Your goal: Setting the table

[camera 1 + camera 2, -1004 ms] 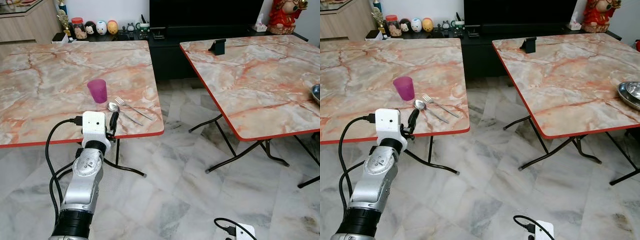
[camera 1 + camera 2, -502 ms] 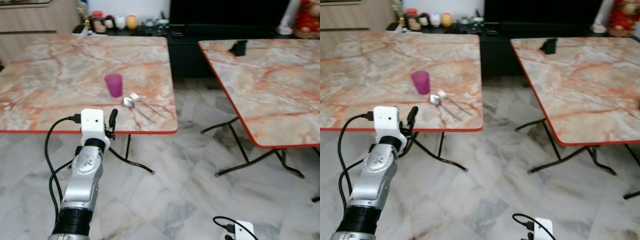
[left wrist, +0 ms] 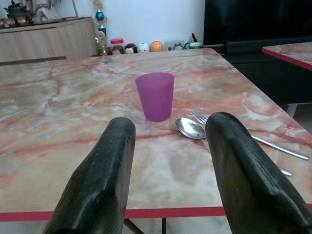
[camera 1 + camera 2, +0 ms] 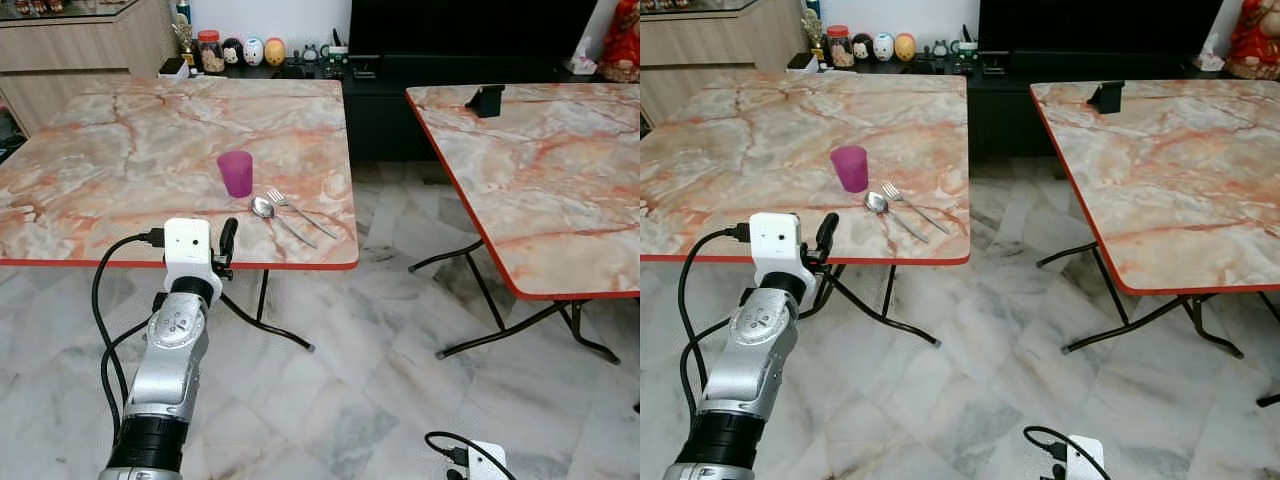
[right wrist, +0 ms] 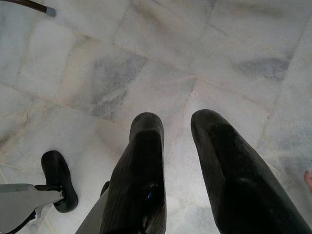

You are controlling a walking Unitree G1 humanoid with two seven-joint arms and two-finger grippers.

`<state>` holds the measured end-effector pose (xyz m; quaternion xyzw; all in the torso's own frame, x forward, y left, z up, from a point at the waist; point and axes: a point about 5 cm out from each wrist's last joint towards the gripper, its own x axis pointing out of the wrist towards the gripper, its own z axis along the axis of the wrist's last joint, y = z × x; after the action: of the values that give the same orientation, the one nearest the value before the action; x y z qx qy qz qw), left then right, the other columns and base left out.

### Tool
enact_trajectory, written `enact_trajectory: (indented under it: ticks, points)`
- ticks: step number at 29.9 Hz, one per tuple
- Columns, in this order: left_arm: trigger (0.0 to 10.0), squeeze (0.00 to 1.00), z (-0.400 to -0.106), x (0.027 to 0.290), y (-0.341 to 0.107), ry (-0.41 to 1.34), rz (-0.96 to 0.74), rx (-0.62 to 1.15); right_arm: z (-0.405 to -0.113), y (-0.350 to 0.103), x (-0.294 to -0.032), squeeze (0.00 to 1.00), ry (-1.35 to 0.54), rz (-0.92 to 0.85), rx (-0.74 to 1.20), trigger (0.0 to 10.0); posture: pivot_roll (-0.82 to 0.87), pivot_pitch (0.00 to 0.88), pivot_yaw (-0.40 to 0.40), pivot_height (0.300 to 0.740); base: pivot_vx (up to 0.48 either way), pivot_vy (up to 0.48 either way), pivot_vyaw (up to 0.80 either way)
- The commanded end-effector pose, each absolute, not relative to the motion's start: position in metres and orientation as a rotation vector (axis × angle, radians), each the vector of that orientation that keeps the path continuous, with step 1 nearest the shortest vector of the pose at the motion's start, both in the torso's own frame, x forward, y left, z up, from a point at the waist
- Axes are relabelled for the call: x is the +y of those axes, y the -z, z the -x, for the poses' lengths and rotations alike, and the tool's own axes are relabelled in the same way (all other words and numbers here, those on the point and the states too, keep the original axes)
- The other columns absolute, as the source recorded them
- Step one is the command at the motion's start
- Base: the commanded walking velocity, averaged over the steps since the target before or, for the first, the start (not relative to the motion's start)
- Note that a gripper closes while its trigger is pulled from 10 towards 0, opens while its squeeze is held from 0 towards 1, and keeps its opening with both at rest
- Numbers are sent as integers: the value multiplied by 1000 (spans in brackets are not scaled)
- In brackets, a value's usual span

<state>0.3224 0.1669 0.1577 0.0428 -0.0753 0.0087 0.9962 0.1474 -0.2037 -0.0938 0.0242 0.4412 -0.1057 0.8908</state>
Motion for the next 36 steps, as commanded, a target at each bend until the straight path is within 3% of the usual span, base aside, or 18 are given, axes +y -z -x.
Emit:
enact_trajectory:
  ticks: [1, 30, 36]
  points:
    - [10000, 0, -324, 167, -158, -13, -75, -137, -143, 96, -203, 0, 227, -60, 933, 10000, 54, 0, 3, 740, 0, 296, 0]
    - [10000, 0, -325, 166, -159, -12, -75, -142, -144, 96, -199, 0, 214, -55, 935, 10000, 57, 0, 3, 740, 0, 299, 0]
    - [10000, 0, -325, 159, -163, 28, -86, -166, -143, 96, -199, 0, 214, -60, 938, 10000, 55, 0, 5, 740, 0, 0, 0]
